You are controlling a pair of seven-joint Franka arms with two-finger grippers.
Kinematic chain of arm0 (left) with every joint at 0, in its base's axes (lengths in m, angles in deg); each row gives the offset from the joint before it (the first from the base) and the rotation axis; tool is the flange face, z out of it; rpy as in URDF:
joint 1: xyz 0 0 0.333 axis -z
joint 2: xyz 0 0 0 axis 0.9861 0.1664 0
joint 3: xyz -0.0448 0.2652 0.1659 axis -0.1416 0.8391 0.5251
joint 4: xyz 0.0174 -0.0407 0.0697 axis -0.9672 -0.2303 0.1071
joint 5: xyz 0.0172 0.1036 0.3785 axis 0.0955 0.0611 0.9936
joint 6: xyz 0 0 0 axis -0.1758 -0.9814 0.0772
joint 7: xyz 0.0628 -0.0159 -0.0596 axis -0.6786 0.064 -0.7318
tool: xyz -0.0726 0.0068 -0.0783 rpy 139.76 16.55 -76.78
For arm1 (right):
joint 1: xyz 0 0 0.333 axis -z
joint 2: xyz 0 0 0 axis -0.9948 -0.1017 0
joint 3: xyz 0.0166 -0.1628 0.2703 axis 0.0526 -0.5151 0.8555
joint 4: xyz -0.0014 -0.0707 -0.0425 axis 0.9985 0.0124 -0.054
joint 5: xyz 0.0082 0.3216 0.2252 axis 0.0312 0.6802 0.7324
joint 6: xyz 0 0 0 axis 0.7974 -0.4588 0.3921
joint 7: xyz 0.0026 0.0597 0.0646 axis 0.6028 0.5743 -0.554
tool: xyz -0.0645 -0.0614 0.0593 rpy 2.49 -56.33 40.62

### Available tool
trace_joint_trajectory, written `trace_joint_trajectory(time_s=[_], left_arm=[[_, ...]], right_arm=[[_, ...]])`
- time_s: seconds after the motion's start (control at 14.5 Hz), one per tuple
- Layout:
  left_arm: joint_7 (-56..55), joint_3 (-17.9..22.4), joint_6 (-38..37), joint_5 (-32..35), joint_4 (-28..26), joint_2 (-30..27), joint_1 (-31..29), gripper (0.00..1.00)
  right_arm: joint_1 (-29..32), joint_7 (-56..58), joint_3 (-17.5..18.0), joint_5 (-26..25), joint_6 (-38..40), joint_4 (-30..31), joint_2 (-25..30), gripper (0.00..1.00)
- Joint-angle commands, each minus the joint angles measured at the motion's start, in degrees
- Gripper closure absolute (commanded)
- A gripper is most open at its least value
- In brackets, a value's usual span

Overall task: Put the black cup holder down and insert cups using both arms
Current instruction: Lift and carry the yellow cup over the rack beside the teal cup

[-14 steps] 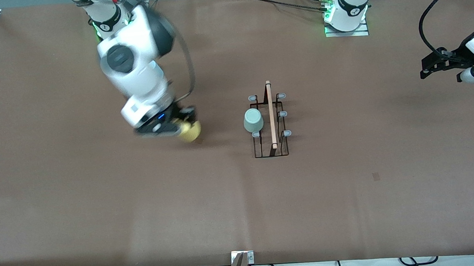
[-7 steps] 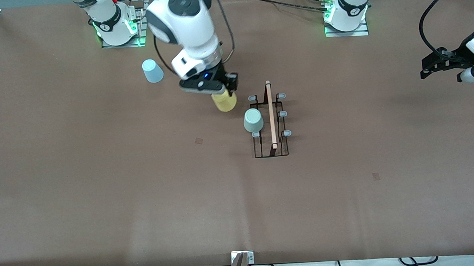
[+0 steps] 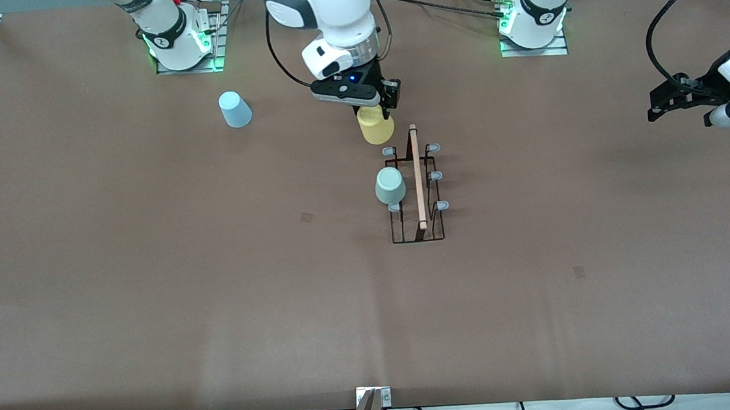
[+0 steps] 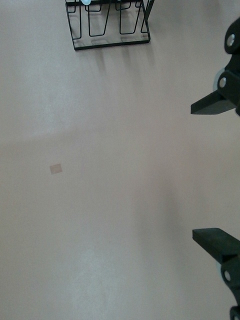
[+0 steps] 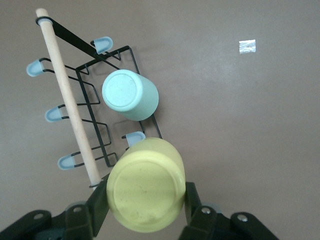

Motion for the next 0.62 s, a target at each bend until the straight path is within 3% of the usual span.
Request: trace_joint_trajectory(time_s=[0.0,0.55], left_arm=[[-0.5,0.0,-0.7,-0.8,0.7,0.1,-0.2,0.0],[-0.5,0.0,-0.7,-0.8,0.7,0.2,-0.2,0.0]], right_arm=[[-1.5,-2.0,-0.5,-2.2,1.0,-6.8,-6.2,0.68],[-1.7,-2.1,-0.7,-3.1,0.3,-7.9,-8.6,0.68]])
